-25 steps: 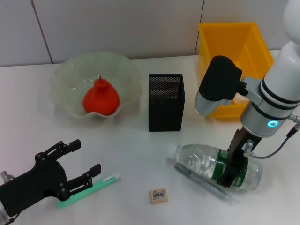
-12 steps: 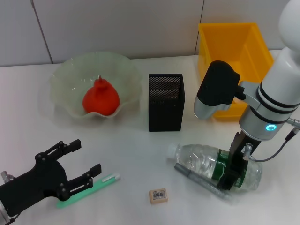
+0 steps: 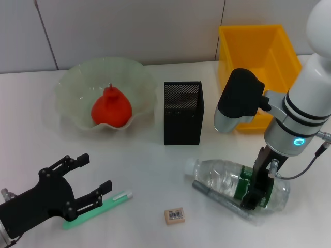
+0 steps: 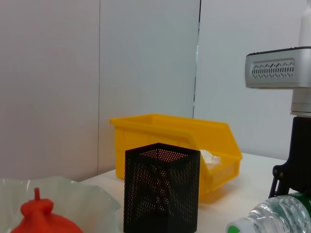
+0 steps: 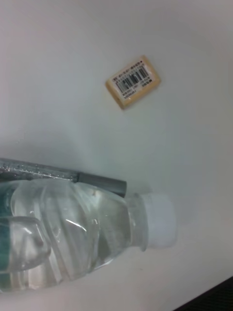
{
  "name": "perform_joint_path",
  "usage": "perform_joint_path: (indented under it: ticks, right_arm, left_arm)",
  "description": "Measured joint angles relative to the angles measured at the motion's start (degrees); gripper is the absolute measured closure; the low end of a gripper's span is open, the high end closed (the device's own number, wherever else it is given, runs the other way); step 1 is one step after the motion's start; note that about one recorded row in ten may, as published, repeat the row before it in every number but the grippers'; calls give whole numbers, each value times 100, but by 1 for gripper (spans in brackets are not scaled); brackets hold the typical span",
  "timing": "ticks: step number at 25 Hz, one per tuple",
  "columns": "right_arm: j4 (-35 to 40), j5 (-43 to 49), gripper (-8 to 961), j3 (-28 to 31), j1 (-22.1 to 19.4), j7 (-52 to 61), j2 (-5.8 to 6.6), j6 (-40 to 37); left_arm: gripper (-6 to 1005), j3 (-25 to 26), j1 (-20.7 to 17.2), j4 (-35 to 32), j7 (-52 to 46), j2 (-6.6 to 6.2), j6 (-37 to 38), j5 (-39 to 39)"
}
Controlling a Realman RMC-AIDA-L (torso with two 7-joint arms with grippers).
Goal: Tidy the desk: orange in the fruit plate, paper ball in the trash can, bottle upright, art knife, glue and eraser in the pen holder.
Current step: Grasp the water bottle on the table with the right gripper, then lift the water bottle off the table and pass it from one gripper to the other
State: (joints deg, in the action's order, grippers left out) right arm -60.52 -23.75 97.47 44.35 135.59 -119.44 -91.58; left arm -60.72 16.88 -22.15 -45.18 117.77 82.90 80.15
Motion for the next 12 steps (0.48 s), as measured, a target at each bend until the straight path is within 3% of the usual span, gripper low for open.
perform_joint_path:
  ticks: [8,12]
  right_arm:
    - [-631,-413,183,128,-271,-98,45,-198]
    - [-1045,-608,184,597,-421,-291,39,-459]
  left_arm:
    - [193,7,7,0,0,0,53,1]
    - [194,20,4,0,0,0,83,-1]
